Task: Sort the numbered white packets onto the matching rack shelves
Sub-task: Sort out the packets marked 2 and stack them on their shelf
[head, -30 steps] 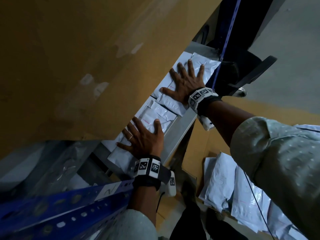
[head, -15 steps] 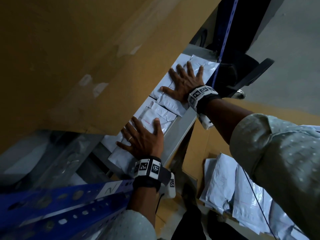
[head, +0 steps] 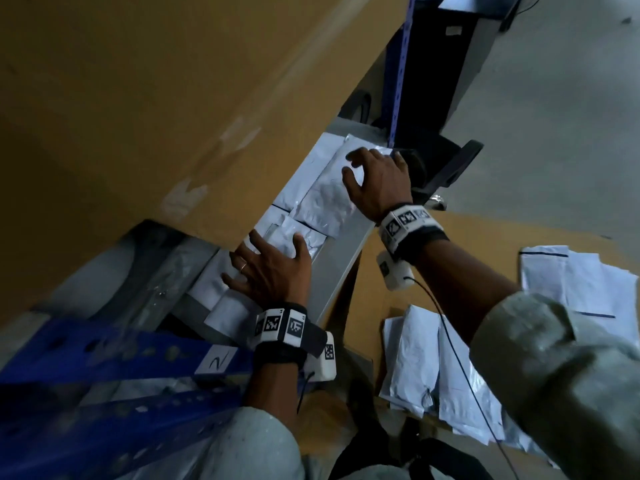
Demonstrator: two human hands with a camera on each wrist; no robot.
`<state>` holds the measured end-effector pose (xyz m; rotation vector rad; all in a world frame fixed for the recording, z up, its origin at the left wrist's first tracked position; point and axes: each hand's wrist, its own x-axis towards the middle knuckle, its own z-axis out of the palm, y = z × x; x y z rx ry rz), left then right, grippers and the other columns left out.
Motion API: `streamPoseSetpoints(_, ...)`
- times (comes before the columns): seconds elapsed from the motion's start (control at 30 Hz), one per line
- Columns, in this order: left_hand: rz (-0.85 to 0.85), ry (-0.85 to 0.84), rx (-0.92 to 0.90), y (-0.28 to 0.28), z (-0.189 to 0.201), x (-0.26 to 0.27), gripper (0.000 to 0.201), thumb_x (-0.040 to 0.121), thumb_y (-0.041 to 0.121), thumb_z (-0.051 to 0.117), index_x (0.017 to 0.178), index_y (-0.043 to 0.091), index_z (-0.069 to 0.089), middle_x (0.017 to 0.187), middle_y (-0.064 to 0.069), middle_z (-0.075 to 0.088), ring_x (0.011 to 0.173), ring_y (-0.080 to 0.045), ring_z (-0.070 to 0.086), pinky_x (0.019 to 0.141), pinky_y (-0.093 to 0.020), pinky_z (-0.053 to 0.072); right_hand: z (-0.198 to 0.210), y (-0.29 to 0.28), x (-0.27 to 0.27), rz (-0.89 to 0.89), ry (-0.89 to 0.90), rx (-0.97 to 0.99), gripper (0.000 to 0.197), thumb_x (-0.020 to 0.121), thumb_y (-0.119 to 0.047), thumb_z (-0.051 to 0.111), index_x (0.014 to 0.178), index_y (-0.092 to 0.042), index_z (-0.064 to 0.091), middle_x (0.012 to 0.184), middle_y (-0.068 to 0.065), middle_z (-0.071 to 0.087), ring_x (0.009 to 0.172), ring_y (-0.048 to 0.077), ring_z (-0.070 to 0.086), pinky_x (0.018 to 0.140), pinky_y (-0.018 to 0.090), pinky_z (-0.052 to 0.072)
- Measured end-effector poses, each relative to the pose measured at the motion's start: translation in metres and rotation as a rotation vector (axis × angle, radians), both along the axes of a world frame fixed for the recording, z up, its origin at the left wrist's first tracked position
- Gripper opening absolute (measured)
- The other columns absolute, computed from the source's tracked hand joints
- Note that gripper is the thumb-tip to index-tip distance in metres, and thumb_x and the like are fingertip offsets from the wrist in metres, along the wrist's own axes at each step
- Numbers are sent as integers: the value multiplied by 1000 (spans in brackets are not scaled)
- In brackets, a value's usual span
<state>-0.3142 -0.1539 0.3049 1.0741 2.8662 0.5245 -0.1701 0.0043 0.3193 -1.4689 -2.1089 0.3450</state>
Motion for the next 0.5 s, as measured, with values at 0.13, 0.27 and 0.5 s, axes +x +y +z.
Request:
streamPoseSetpoints(0.13,-70,37,89,-4,8,19,70,78,55,62,136,20,46,146,-11,45,142,-32,29,114,-60,14,2,-38,35,-81,153,48,22,96,-38,53,105,-27,69,101,-7,69,96,20,66,114,51,34)
streamPoseSetpoints(0.27,-148,46,161,-10,11,40,47,75,51,63,116,28,61,134,-3,57,135,-28,38,111,-57,17,-9,-79,75,-138,256,59,21,92,-37,54,97,-27,72,93,-7,72,82,15,66,89,48,53)
streamPoseSetpoints(0.5,-278,-52,174,-32,29,106,23,81,46,58,98,33,67,111,4,65,113,-23,56,105,-50,31,-24,-157,168,-324,367,-50,14,94,-34,61,96,-26,72,81,-12,69,69,7,63,66,31,53)
